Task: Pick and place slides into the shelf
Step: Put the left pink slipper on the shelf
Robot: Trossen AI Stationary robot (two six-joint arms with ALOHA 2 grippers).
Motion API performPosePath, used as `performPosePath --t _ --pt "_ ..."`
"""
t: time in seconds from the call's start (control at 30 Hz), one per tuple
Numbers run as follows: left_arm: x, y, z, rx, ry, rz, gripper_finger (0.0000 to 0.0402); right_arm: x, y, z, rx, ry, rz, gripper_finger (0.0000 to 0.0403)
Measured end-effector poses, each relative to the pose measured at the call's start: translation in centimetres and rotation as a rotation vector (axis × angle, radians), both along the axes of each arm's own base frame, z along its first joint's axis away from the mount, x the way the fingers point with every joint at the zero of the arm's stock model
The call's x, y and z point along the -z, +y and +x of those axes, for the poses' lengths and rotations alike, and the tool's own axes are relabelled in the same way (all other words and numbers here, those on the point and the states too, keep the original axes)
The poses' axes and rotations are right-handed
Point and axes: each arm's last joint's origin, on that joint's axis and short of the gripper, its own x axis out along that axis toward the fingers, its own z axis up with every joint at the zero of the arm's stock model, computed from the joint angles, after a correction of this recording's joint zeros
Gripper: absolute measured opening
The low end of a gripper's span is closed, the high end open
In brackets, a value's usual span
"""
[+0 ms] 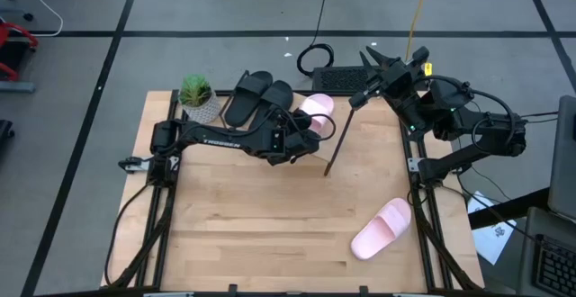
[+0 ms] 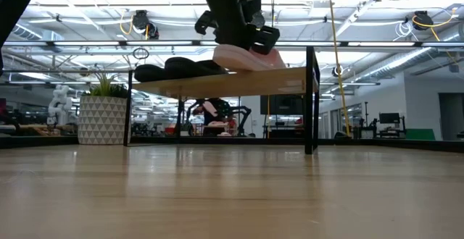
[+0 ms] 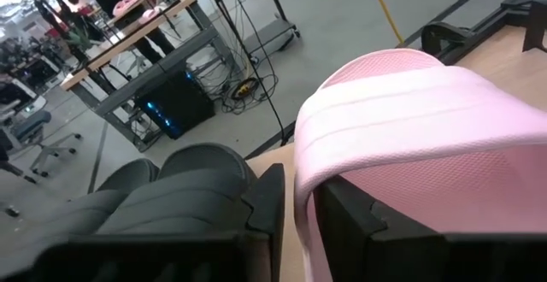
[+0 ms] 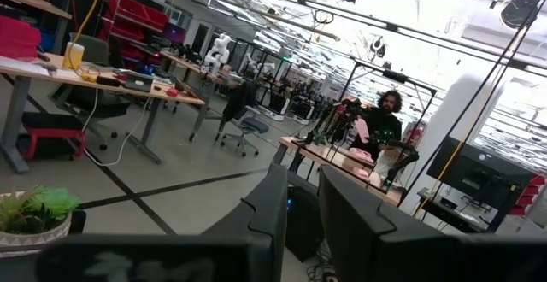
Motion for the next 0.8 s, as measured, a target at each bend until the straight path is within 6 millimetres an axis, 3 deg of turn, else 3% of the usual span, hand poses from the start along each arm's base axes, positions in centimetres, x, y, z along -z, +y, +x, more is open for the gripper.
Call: performPosePath --t 0.37,0.8 --pt "-0.6 0.0 -0.5 0.02 0.015 -0.019 0.0068 0.0 0.0 0.0 0.0 0.001 0.0 0.0059" --pt "0.0 0.5 -1.0 0.013 0.022 -0.103 0.0068 0.0 0.0 0.0 0.0 0.0 0.0 0.0059"
